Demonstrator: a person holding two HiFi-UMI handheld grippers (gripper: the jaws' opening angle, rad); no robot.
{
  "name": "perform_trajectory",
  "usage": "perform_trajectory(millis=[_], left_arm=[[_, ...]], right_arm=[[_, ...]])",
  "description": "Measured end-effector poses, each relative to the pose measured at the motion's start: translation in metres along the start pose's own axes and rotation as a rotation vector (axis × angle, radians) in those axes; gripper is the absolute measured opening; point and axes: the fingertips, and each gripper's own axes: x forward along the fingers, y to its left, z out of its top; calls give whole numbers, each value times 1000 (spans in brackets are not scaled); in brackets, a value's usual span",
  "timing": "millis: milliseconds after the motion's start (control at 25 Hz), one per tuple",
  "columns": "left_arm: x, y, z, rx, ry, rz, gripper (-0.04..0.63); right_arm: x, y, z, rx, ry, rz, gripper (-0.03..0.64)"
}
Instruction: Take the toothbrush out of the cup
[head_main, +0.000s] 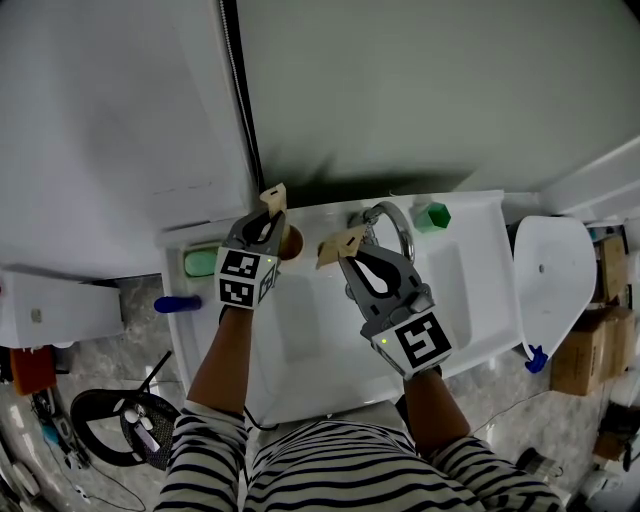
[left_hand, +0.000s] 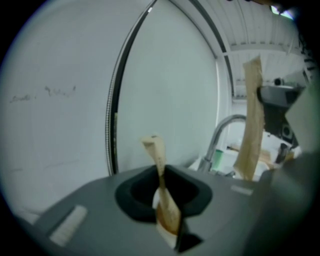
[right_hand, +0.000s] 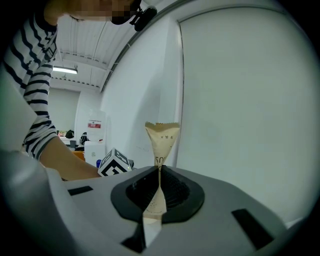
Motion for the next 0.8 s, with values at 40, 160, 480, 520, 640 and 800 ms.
perform_trajectory(millis=[40, 160, 480, 520, 640, 800], left_arm=[[-1, -1, 1, -3, -4, -4, 46], [-1, -2, 5, -4, -16, -12, 37], [-14, -5, 22, -1, -72, -14, 21], [-15, -6, 25, 0, -79, -15, 18], [-19, -7, 32, 5, -93, -17, 17], [-25, -10, 40, 13, -110, -19, 15]], right_arm=[[0, 0, 0, 0, -1, -1, 15], [0, -1, 1, 1, 1, -5, 15], [-2, 2, 11, -5, -21, -10, 15], [-3, 2, 13, -5, -26, -12, 15], [-4, 3, 16, -10, -26, -13, 15], [-6, 4, 21, -11, -38, -18, 15]])
